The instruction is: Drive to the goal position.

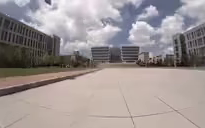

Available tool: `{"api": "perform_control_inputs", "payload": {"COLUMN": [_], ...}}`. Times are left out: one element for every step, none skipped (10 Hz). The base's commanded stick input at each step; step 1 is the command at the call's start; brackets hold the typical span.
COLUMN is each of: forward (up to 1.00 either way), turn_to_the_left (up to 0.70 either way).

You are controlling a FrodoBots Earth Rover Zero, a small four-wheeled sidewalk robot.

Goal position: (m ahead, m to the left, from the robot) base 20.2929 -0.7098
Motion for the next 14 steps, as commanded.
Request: {"api": "perform_control_inputs", "payload": {"forward": [0.70, 0.70, 0.70, 0.70, 0.70, 0.70, 0.70, 0.70, 0.70, 0.70, 0.70, 0.70, 0.70, 0.70], "turn_to_the_left": [0.00, 0.00, 0.00, 0.00, 0.00, 0.00, 0.00, 0.00, 0.00, 0.00, 0.00, 0.00, 0.00, 0.00]}}
